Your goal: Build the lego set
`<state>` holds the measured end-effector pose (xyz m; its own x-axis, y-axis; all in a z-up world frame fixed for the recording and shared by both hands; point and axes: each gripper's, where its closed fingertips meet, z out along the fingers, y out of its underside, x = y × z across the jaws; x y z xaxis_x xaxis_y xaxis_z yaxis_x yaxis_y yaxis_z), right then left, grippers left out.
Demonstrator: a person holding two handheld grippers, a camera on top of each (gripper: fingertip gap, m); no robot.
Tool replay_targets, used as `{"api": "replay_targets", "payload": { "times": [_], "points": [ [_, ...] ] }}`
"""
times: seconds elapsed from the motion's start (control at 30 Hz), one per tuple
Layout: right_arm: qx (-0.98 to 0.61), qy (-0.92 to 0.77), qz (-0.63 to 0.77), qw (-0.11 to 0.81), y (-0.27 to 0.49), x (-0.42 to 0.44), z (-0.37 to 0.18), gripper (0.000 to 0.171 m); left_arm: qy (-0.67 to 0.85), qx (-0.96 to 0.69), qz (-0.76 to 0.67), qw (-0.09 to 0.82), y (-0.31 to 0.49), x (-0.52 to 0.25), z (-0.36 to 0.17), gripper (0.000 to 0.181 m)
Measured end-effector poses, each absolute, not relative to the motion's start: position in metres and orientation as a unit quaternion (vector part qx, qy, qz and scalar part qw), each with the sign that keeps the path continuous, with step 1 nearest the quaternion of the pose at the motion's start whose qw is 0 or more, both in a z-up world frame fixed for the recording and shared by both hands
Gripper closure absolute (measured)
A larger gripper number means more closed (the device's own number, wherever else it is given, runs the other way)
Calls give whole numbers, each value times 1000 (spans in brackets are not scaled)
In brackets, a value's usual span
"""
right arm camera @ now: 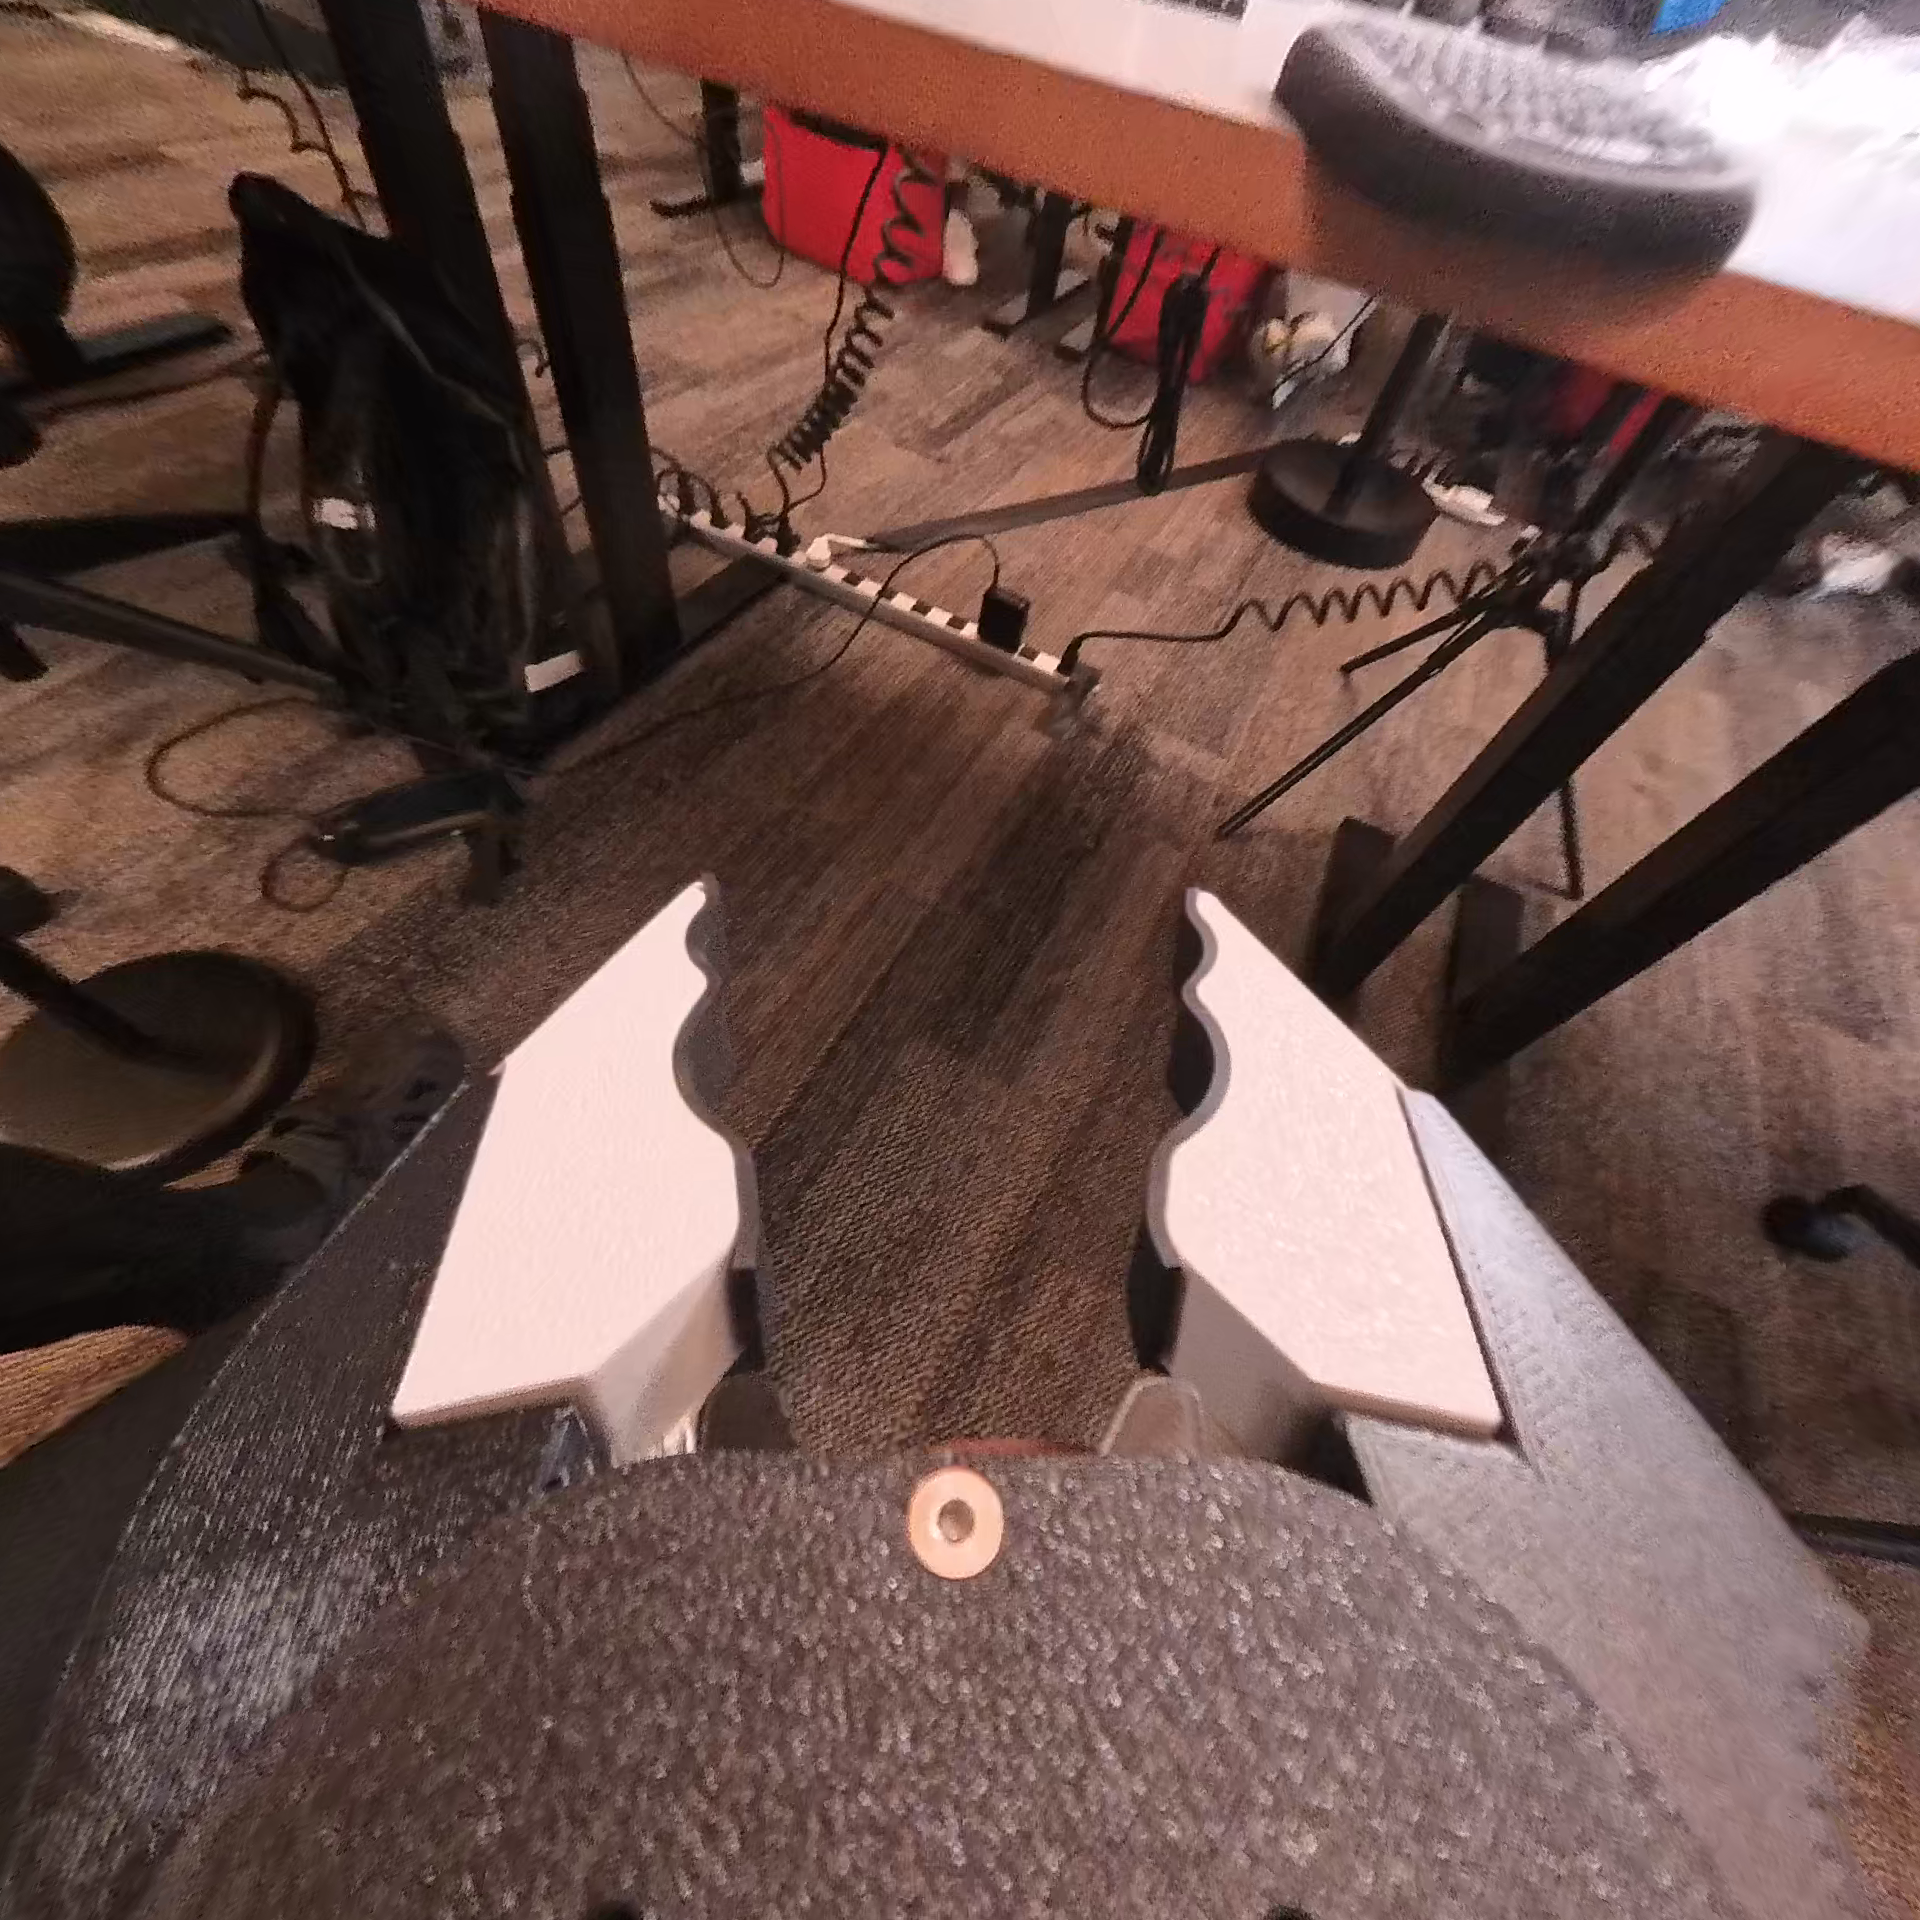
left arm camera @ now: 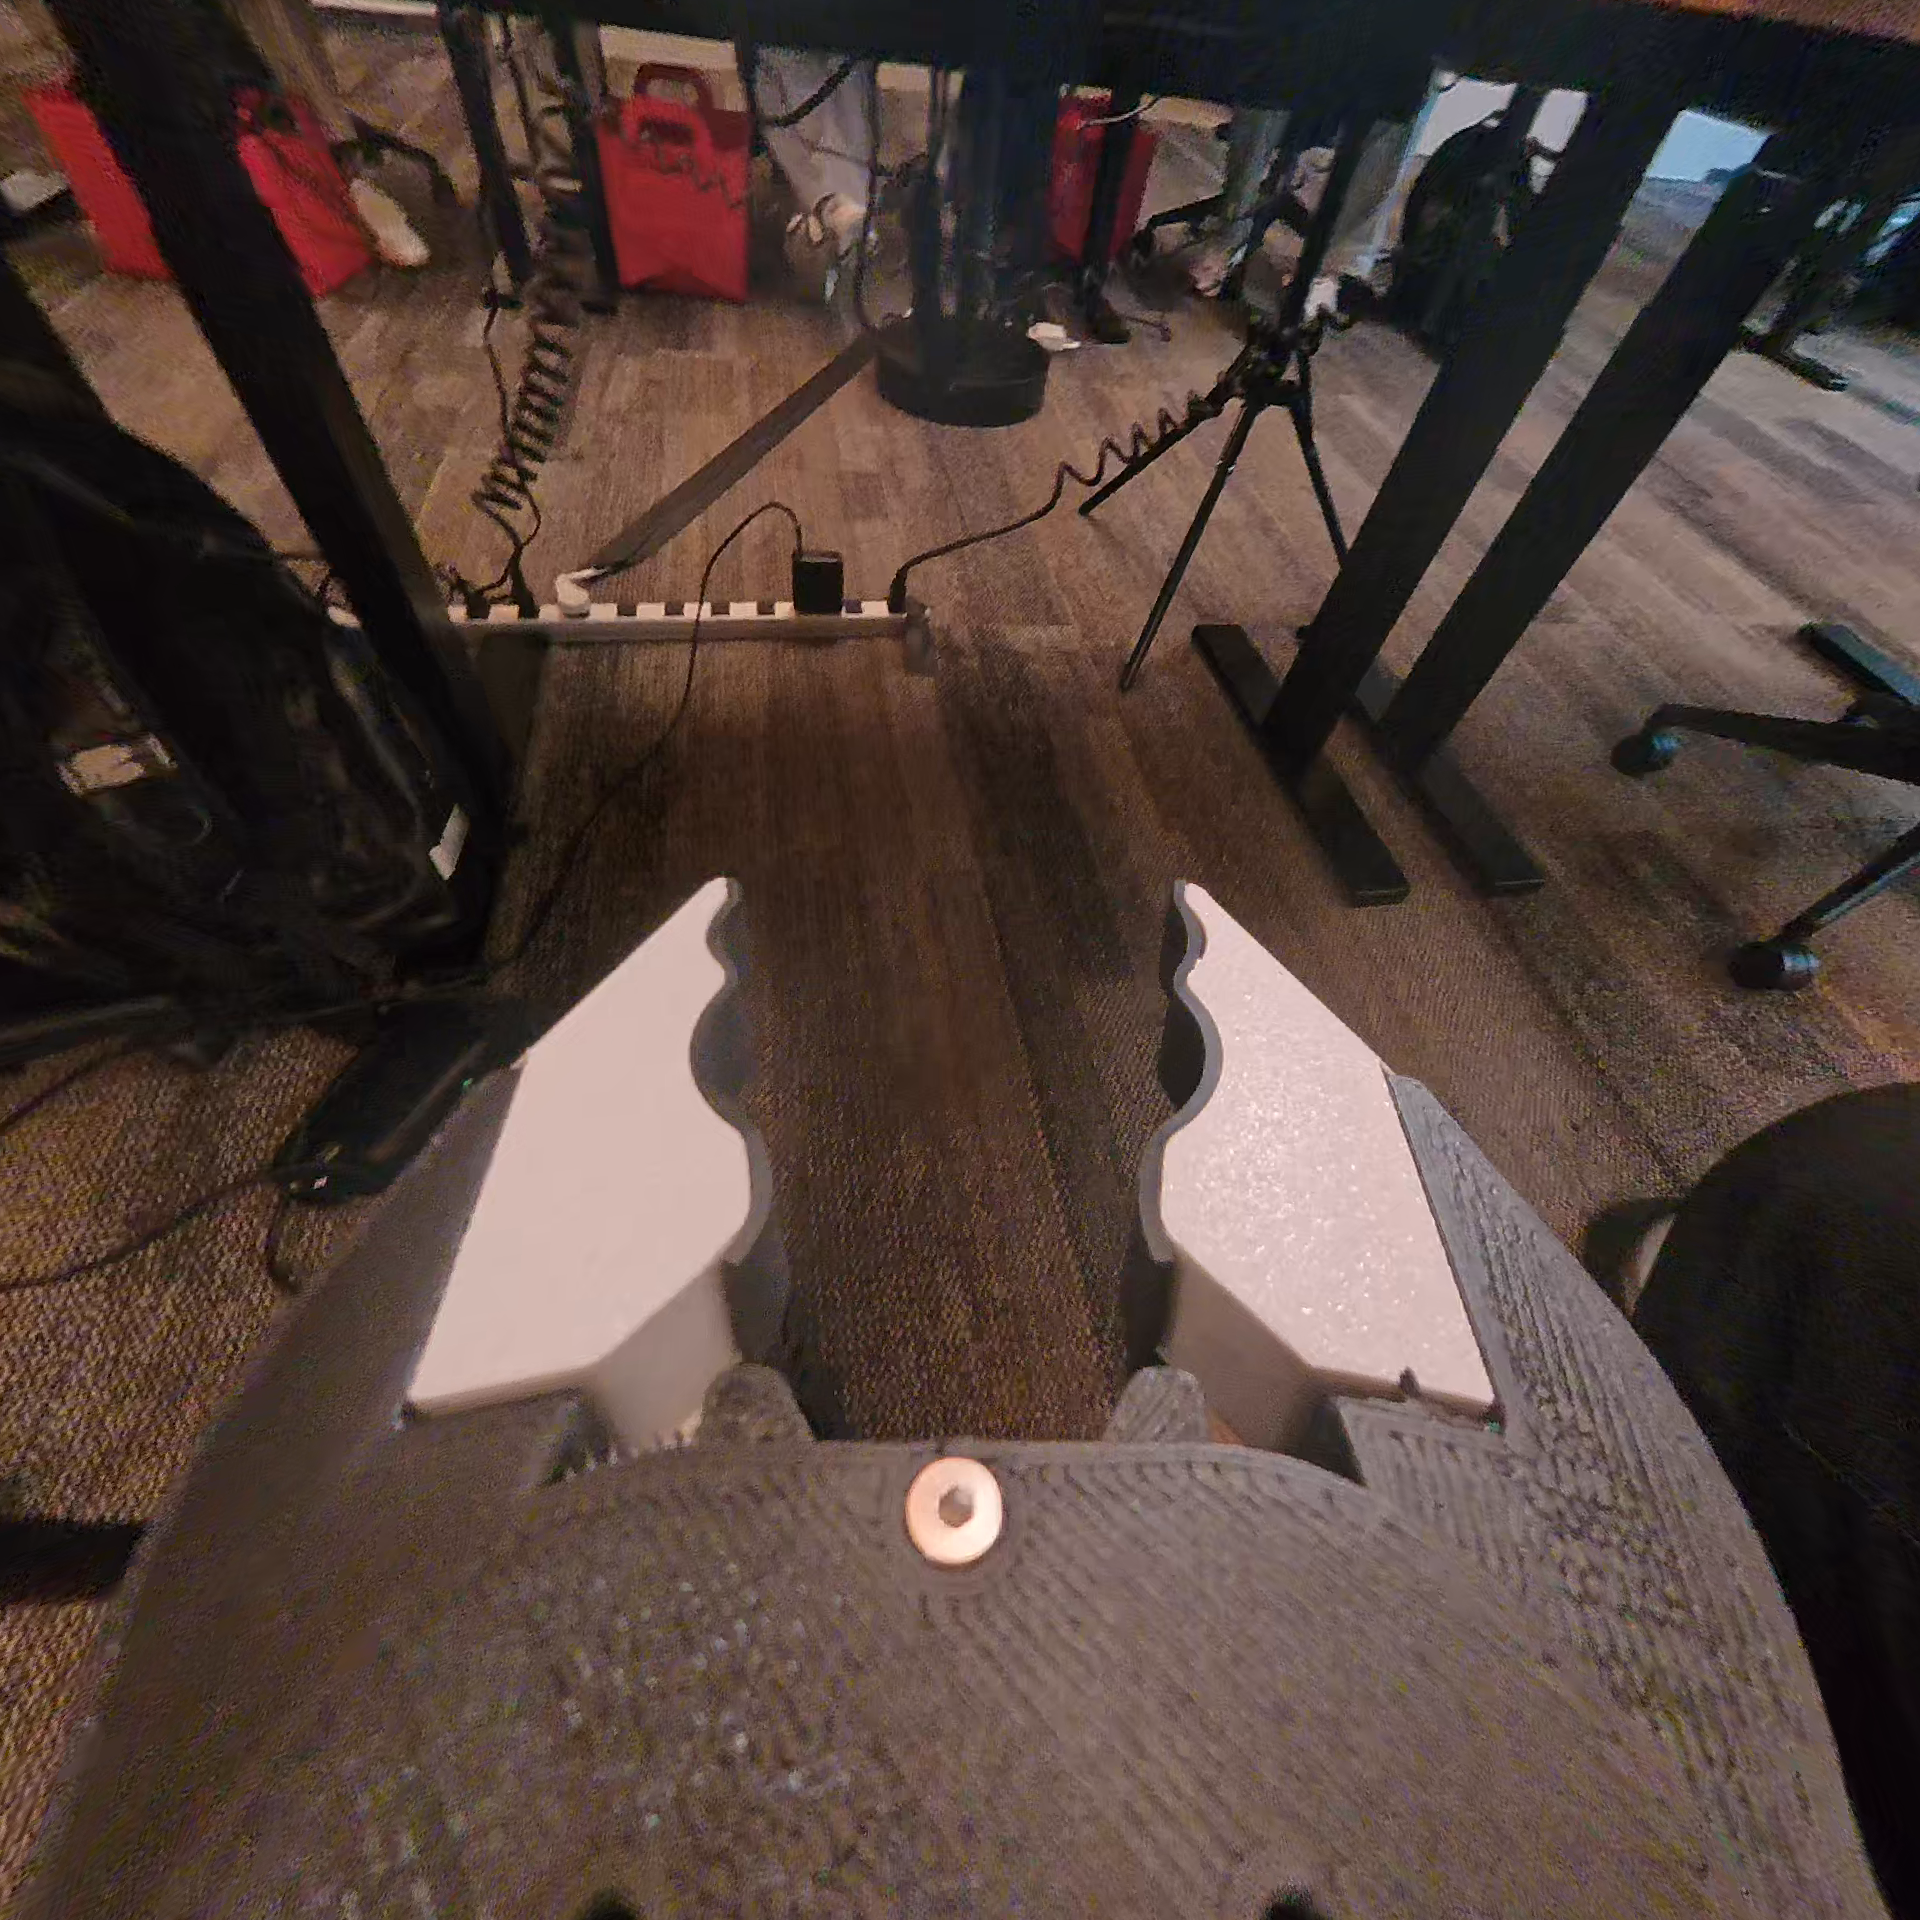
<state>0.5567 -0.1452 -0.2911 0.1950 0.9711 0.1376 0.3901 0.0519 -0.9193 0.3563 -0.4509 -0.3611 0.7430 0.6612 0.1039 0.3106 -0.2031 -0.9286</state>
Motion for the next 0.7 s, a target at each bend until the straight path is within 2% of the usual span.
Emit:
{"api": "replay_targets", "payload": {
  "times": [0.2,0.37,0.7],
  "points": [
    [-605,-556,290,491,-143,589,-295,91,-276,-758,144,573,-401,380,-335,109],
    [-620,-522,299,504,-143,626,-272,91,-234,-743,137,612,-374,411,-273,109],
    [-619,-492,310,528,-180,699,-236,95,-191,-755,126,614,-438,446,-196,108]
  ]
}}
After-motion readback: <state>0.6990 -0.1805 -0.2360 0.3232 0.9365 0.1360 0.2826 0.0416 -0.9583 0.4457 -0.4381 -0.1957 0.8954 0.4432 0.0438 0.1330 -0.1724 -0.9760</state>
